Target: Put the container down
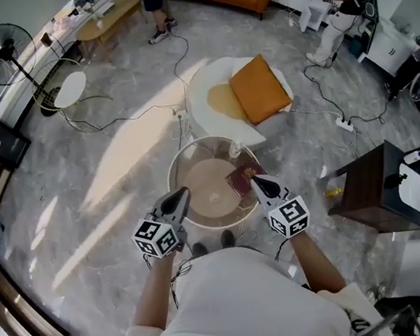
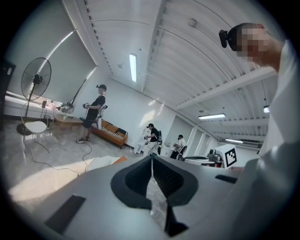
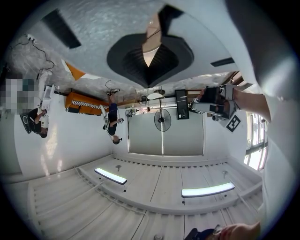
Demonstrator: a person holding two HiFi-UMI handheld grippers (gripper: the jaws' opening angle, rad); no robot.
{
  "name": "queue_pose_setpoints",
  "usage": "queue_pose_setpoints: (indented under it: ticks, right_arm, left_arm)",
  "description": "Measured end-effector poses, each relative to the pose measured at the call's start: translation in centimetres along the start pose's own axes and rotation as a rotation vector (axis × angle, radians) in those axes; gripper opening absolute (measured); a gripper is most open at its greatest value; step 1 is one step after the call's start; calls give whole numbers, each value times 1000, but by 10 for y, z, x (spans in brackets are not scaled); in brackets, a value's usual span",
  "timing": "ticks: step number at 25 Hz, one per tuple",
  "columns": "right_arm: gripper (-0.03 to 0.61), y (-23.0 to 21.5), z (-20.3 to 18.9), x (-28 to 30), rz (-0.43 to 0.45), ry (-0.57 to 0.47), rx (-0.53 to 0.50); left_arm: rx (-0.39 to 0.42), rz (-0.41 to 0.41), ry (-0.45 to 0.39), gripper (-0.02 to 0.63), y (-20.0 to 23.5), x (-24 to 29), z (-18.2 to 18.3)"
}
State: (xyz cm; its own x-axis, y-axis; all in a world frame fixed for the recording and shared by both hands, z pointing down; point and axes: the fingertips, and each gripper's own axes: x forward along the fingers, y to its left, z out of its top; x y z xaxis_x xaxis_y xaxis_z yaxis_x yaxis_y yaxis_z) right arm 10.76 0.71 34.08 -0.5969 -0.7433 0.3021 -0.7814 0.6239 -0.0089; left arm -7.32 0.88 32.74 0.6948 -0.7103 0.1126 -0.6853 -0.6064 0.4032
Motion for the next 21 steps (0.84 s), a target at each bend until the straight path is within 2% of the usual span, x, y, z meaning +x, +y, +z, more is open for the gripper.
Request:
queue_pose_setpoints:
  ticks: [21]
  right_arm:
    - [-3,5,6,4,-8,-3,-21]
  left_arm:
    - [-15,-3,-1,17,6,0,2]
